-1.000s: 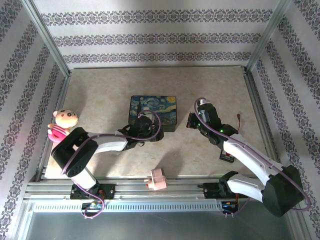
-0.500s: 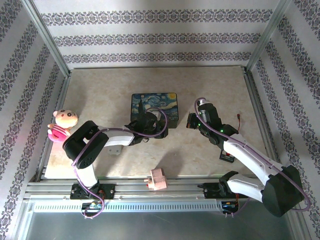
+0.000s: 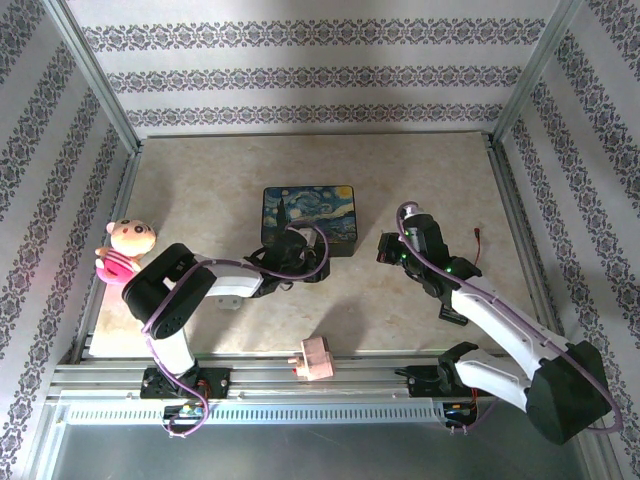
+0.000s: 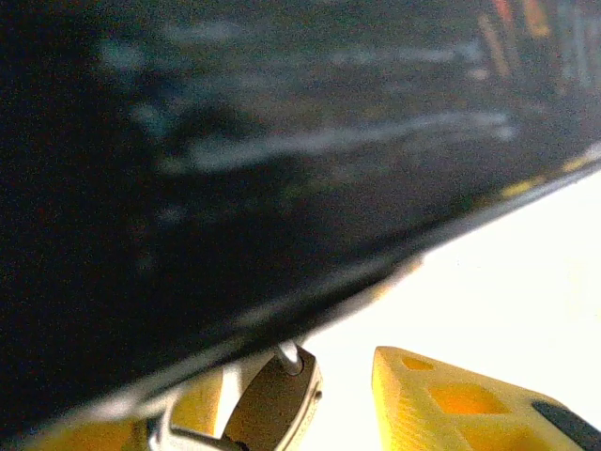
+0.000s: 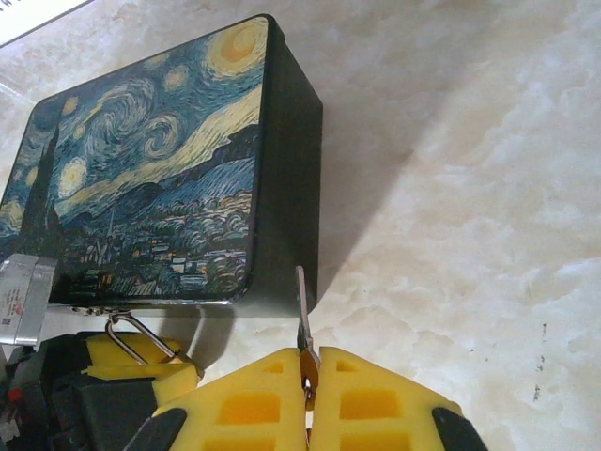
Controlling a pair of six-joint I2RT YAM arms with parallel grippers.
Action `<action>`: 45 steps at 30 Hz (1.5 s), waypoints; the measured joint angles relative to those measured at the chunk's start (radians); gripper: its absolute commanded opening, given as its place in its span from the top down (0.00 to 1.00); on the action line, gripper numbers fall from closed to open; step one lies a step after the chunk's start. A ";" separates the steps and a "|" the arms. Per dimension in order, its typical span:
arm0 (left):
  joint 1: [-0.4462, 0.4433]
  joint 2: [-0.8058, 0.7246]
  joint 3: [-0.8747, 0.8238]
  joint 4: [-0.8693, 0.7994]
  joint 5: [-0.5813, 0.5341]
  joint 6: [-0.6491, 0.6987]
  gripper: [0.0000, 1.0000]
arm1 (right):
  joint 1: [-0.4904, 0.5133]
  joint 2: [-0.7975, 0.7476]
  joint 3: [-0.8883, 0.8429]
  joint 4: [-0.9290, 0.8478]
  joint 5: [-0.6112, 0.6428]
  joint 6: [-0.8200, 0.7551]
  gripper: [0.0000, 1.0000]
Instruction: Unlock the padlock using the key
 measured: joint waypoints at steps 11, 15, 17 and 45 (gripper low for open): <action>0.000 -0.029 -0.027 -0.024 0.035 -0.013 0.63 | 0.000 -0.008 0.000 0.009 -0.011 0.010 1.00; 0.000 -0.029 -0.027 -0.024 0.035 -0.016 0.63 | 0.000 -0.008 -0.001 0.016 -0.011 0.020 1.00; 0.000 -0.028 -0.027 -0.022 0.034 -0.020 0.61 | 0.000 -0.008 -0.001 0.016 -0.012 0.024 1.00; -0.002 -0.024 -0.025 0.013 -0.007 -0.116 0.87 | 0.001 -0.017 -0.028 0.053 -0.035 0.027 1.00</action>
